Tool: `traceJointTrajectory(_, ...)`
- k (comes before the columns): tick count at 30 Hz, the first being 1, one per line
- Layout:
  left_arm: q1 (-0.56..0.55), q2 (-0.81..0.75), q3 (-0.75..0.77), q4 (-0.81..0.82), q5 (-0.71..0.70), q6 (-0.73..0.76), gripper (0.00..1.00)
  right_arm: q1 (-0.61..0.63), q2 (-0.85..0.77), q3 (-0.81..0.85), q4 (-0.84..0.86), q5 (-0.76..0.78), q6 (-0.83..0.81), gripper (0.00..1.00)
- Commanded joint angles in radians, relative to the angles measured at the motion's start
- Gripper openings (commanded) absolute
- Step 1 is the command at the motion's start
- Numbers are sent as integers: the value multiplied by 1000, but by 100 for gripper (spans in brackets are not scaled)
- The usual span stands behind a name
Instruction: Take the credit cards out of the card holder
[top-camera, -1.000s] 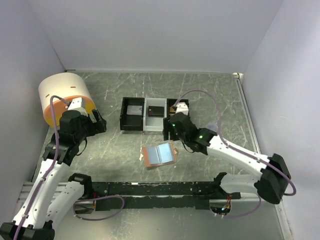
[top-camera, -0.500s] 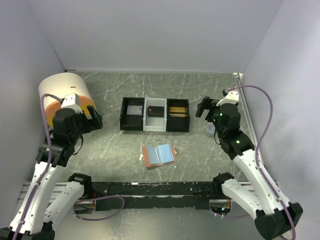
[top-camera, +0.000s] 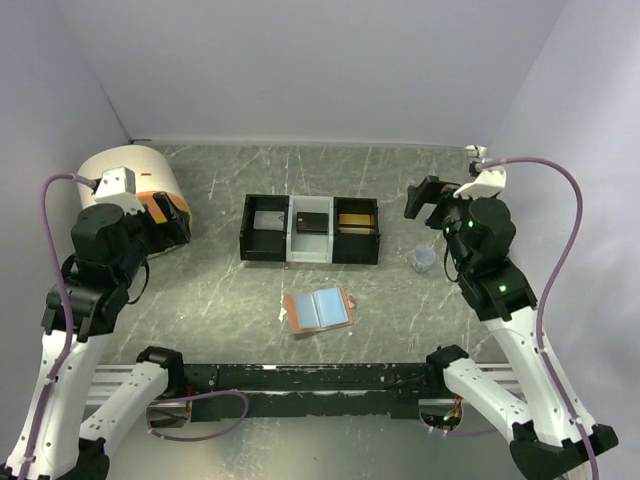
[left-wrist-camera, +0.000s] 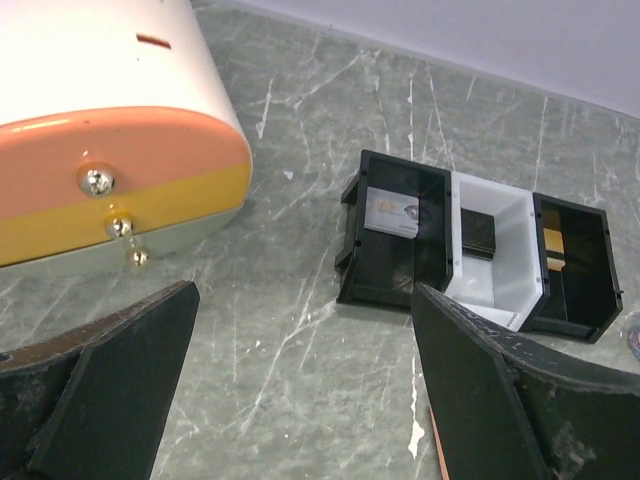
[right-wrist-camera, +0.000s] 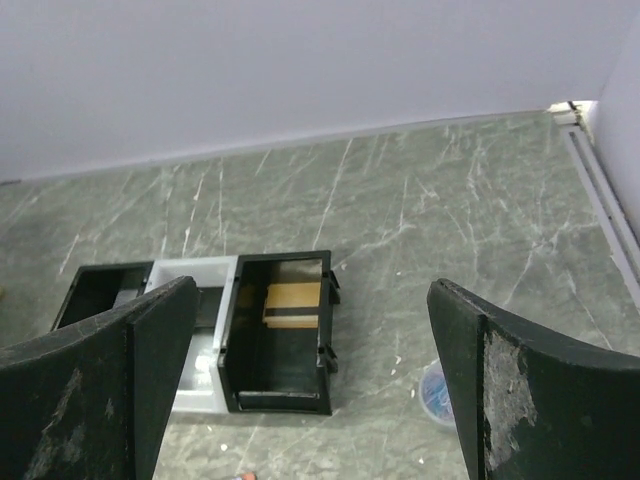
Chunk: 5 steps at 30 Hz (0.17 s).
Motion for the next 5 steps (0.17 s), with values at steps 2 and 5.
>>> traceJointTrajectory(2,7,-30,-12,-26,-28,-27,100,-4,21,47,-55,-142,-73,100)
traceJointTrajectory(5,7,-20,22,-52,-34,-21,100,-3,-4,25,-27,-60,-19,100)
